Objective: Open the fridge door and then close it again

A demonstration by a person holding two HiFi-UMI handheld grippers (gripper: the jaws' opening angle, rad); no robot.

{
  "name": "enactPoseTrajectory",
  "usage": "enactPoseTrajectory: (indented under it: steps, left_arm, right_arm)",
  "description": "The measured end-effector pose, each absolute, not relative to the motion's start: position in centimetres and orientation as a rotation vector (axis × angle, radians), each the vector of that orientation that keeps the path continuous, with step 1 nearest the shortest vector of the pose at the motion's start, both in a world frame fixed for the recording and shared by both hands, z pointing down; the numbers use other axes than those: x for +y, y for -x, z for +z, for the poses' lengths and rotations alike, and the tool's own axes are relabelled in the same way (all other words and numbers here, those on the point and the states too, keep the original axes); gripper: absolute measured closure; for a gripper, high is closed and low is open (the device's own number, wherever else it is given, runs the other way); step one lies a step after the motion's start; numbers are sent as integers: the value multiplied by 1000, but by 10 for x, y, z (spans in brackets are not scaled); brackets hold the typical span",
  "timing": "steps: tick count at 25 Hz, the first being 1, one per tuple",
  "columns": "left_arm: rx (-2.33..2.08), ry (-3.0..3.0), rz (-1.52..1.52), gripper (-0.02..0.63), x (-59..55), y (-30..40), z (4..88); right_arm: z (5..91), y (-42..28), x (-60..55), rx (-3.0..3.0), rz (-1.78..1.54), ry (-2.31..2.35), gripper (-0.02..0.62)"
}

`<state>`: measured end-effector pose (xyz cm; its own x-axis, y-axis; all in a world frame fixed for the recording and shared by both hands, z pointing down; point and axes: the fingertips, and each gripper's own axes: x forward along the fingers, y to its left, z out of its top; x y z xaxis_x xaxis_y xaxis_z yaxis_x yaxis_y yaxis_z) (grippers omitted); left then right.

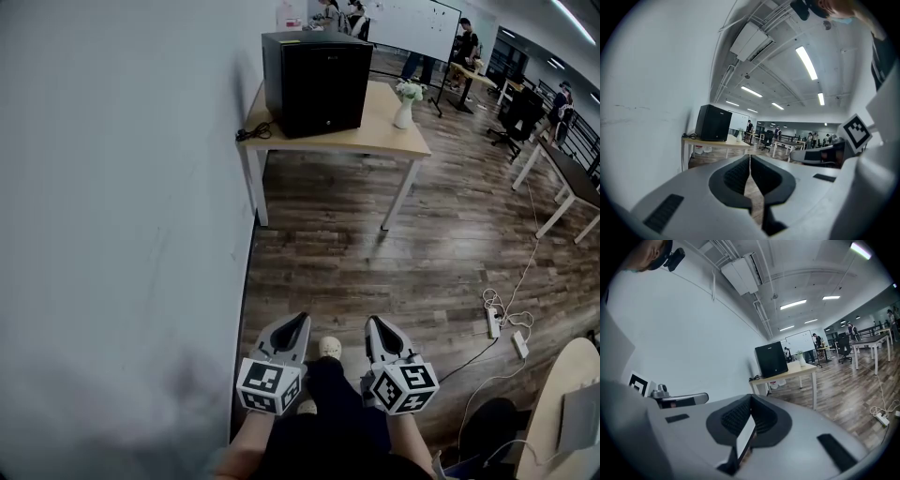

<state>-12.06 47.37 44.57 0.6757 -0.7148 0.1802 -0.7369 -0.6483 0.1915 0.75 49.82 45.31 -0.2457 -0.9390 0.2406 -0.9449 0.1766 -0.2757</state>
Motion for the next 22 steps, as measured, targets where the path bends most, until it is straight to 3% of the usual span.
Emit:
enactPoseTrajectory:
  steps: [22]
  left_arm:
    - [-1234, -2585, 126, 597, 295, 74, 452]
  right_arm:
    - [457, -55, 313, -2439, 588, -1836, 611]
